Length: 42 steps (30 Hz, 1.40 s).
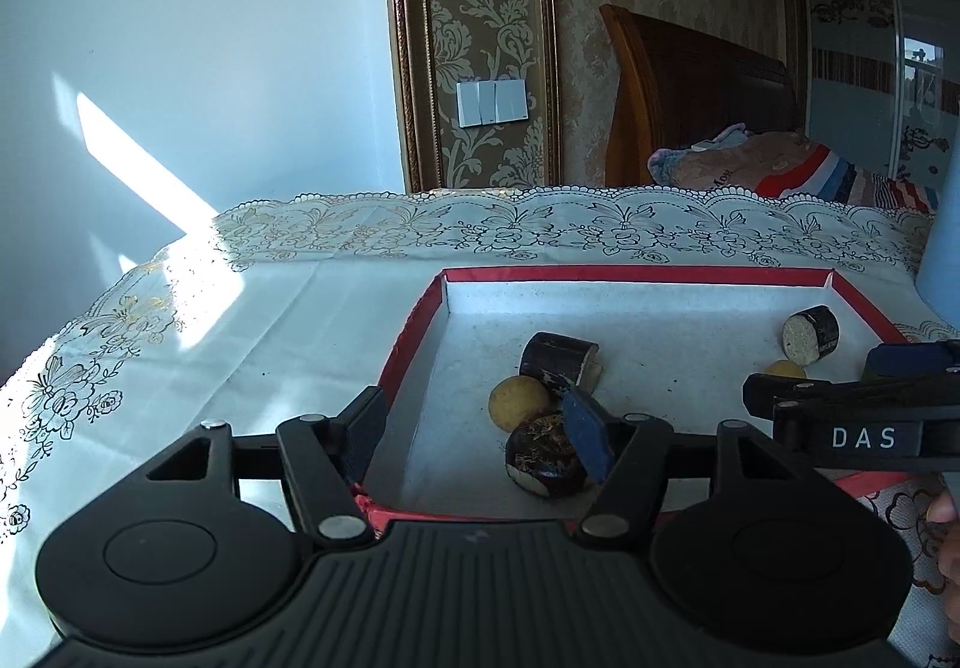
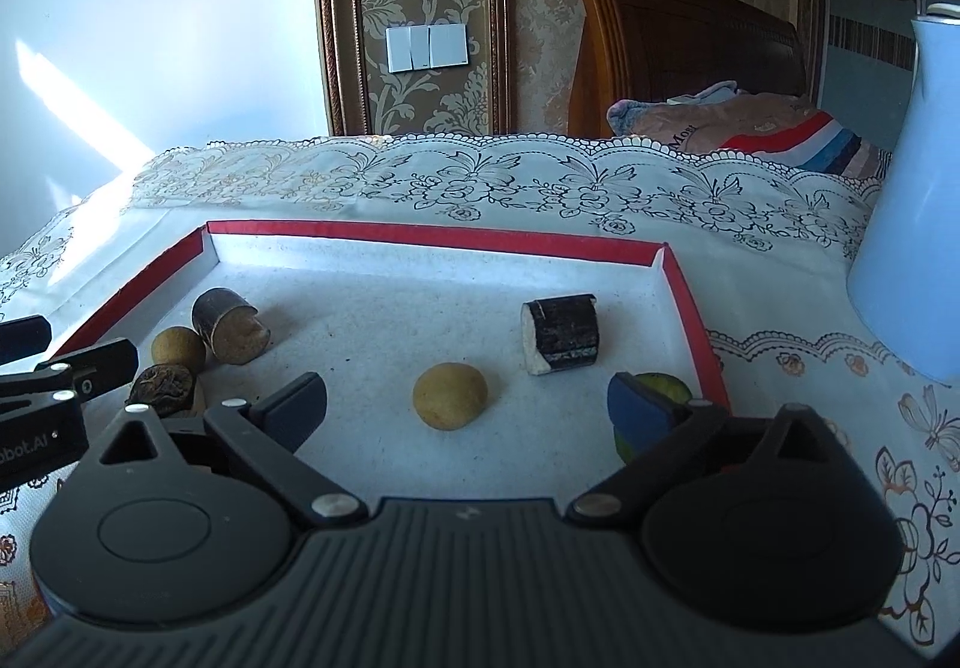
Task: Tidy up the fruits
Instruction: 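Withdraw both open grippers from the tray toward the loose fruit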
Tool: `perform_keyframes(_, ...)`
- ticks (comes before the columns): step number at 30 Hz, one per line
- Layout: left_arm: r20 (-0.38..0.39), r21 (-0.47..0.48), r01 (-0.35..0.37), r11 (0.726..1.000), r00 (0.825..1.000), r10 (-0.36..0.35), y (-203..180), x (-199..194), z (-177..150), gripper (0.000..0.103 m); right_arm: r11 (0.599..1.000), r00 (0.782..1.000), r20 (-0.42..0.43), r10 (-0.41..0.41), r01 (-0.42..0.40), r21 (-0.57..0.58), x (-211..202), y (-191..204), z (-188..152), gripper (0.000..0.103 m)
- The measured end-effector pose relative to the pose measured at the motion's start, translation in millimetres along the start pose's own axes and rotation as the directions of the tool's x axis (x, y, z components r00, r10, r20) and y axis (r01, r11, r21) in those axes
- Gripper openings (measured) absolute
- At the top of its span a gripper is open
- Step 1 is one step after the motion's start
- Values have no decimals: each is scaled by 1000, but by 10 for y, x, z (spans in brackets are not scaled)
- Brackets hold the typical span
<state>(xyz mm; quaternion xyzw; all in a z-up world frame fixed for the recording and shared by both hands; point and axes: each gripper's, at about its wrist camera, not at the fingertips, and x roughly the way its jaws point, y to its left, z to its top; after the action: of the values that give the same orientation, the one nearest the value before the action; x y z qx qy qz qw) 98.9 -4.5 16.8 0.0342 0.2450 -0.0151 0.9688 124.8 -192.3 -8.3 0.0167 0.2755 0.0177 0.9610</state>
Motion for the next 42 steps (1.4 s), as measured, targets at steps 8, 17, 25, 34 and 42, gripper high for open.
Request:
perform_keyframes(8,-15,-66,8,998,1000,-9,186,-160,-109,69,1000,1000,4,6,-6,19,-68,-44,-42,103)
perform_keyframes(17,-44,-99,14,995,999,-18,346,-264,-239,69,998,1000,-15,24,-23,53,-156,-136,-131,103)
perform_keyframes(25,-24,-65,81,995,996,-83,324,-416,-338,69,997,1000,-4,24,-23,80,-274,-221,-200,103)
perform_keyframes(34,-7,45,124,991,992,-124,155,-547,-437,75,997,999,12,40,-41,71,-458,-270,-265,103)
perform_keyframes(42,-13,45,115,992,993,-114,157,-502,-430,77,985,985,16,173,-174,3,-974,-201,-483,103)
